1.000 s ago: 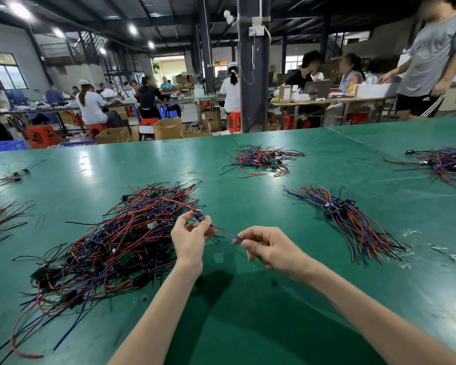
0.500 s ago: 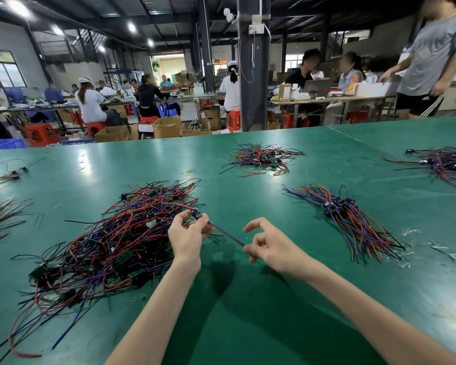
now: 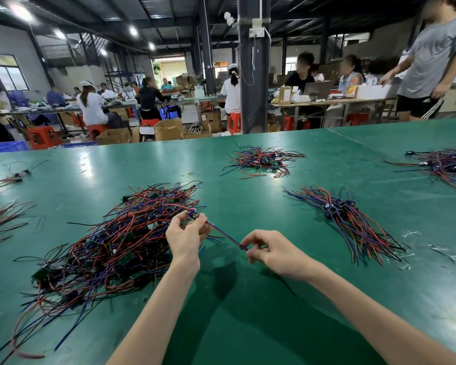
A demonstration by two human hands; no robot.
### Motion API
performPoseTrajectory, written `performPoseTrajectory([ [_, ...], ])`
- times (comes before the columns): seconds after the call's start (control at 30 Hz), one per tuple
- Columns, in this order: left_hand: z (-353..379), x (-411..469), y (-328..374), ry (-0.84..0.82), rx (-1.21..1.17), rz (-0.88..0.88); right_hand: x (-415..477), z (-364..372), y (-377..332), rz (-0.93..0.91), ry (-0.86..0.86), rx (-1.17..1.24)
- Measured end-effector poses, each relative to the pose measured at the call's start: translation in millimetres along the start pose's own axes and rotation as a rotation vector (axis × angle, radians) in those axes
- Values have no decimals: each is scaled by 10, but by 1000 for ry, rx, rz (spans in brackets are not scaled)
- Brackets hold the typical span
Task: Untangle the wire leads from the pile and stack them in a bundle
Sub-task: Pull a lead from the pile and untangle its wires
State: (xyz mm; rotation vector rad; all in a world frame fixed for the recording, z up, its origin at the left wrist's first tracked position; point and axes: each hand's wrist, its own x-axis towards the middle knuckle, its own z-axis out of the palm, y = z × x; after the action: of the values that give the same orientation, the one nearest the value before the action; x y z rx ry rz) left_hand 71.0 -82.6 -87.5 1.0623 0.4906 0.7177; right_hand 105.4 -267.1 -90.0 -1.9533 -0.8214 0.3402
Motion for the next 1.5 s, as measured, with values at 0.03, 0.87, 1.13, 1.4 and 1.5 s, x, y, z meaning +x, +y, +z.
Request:
performPoseTrajectory([
  [0.03,-1,4,2,3,8,7,-12,6,-28,-25,9,38],
  [0.87,42,-23,-108,-88,146,27,-71,-18,-161,228,-171,161],
  [1.13,69,-48,-85,-111,57,-36,-1,-43,-36,374,-61,2],
  [1.4,43,-71,-128,-145,125,23,-46,-108,-90,374,-256,194],
  [1.5,46,-72,-143,-155,137,25,-62,-134,-104,373,-319,263],
])
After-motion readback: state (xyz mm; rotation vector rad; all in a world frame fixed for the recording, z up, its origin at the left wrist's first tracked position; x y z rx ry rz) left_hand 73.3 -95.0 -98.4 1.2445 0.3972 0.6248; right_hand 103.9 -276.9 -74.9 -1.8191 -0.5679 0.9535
